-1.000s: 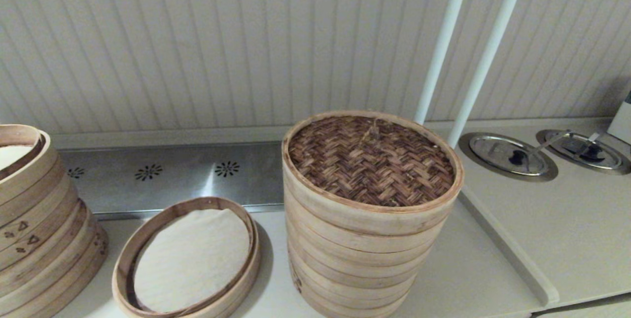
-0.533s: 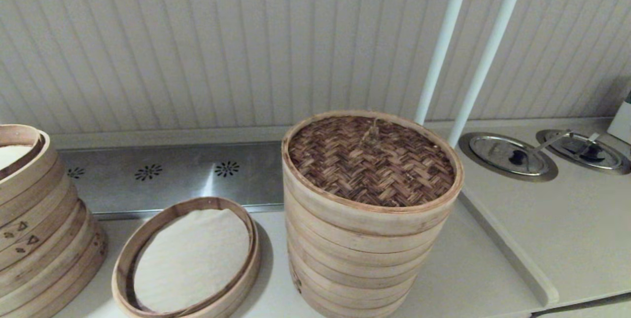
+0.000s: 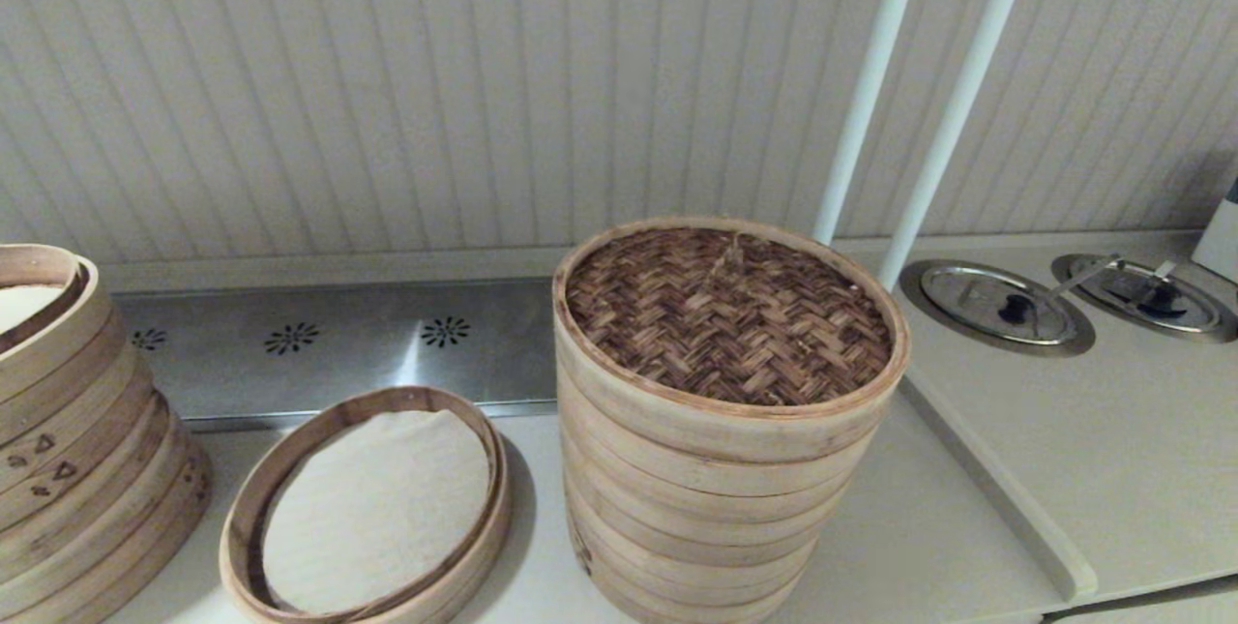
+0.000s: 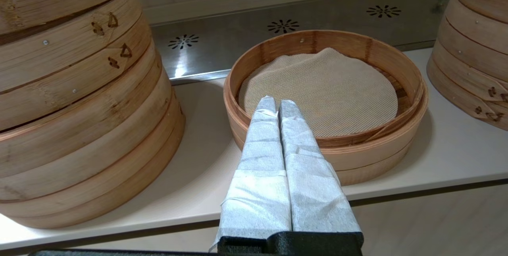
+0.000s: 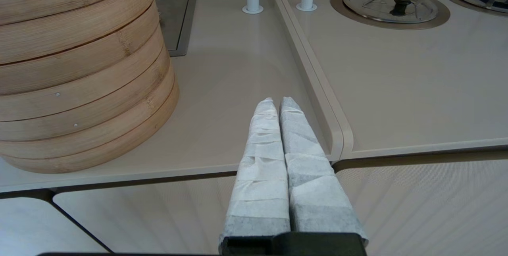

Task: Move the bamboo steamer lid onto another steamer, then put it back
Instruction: Pick up the steamer

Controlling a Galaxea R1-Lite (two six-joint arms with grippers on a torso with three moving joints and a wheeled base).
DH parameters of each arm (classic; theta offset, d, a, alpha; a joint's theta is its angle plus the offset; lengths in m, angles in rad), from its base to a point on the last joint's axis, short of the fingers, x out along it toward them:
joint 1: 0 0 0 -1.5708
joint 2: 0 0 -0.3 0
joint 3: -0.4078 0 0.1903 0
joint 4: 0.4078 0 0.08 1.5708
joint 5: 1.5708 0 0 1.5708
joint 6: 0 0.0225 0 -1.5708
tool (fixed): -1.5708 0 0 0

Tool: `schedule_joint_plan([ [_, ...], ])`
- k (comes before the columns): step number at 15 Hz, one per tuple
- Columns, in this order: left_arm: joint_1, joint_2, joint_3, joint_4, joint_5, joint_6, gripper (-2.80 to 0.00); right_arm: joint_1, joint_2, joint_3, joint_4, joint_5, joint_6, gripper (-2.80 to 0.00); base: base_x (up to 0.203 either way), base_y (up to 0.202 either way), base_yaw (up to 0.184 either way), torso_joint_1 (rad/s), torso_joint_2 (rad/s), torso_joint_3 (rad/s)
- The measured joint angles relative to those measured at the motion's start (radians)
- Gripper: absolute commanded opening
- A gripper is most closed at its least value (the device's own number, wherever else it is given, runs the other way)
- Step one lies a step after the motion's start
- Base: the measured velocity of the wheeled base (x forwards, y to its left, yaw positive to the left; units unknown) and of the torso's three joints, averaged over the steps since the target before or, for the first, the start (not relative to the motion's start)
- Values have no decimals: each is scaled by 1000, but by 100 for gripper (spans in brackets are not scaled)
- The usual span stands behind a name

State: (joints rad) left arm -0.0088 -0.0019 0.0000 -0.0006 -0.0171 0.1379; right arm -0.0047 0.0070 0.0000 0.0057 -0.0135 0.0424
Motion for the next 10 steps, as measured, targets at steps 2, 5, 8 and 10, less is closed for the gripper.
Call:
schedule_joint_plan([
  [2,0,0,0,1,-1,1,-280,0,0,0,0,0,0,-280,0,0,0,0,0,0],
  [5,0,0,0,3,0,-2,-280,0,0,0,0,0,0,-280,0,0,0,0,0,0],
  [8,0,0,0,3,-1,-1,-280,0,0,0,0,0,0,-280,0,0,0,0,0,0],
  [10,0,0,0,3,1,-7,-280,0,0,0,0,0,0,-280,0,0,0,0,0,0],
])
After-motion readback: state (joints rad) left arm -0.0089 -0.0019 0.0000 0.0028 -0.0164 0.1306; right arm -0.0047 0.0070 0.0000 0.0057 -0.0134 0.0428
